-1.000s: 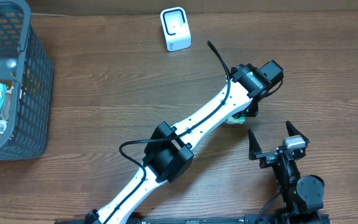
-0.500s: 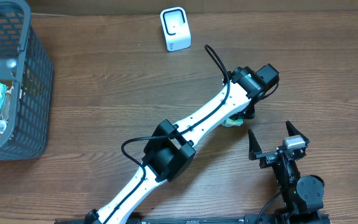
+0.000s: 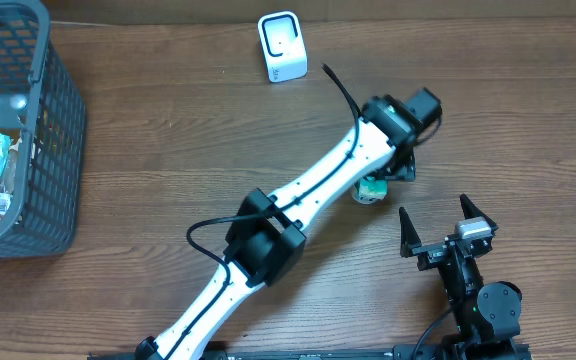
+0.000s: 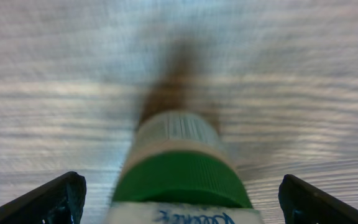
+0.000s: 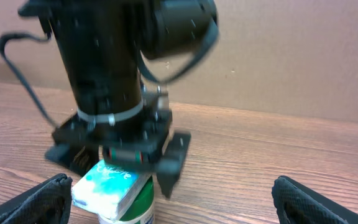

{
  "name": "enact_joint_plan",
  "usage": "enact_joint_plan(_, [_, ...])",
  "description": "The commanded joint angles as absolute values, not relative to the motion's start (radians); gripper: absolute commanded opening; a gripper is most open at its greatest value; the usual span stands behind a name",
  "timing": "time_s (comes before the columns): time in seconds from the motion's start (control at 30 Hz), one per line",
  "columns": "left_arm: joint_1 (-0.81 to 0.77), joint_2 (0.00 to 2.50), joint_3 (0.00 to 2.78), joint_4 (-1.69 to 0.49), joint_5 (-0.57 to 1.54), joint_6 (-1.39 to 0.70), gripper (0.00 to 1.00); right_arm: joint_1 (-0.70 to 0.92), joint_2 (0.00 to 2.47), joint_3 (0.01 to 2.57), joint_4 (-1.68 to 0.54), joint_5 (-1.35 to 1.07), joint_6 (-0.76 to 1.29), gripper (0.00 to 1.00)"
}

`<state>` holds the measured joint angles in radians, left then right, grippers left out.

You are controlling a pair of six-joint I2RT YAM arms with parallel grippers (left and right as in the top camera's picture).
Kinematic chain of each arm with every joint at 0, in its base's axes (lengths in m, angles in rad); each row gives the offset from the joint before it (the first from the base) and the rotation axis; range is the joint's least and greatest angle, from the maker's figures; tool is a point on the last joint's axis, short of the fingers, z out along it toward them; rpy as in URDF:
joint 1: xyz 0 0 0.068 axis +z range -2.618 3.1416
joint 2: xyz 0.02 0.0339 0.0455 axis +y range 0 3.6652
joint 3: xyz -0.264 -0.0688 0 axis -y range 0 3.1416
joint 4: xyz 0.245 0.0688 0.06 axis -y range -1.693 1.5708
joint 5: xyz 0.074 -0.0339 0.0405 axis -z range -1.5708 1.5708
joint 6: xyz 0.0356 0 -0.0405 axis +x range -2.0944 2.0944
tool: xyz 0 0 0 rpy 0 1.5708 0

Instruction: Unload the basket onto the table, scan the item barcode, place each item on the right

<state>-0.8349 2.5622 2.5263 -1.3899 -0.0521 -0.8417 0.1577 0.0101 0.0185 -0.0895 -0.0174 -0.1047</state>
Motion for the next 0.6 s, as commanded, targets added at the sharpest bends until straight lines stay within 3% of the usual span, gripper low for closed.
enact_joint_plan(0.0, [-0.786, 2.49, 2.583, -1.391, 0.058, -0.693, 1.0, 0.157, 0.003, 0.008, -0.084, -0.004, -0.102, 1.0])
enact_joint_plan(0.3, [-0.717, 2.49, 2.582, -1.433, 0.24, -0.493, 0.98, 0.157, 0.003, 0.008, -0.084, -0.004, -0.102, 1.0])
enact_joint_plan(0.43, [-0.635, 2.481, 2.584, -1.44, 0.508, -0.382, 0.96, 0.157, 0.003, 0.008, -0.084, -0.004, -0.102, 1.0])
enact_joint_plan(0.57, [-0.591, 2.436, 2.584, -1.449, 0.484, -0.386, 0.95, 0.157, 0.003, 0.008, -0.084, -0.004, -0.102, 1.0])
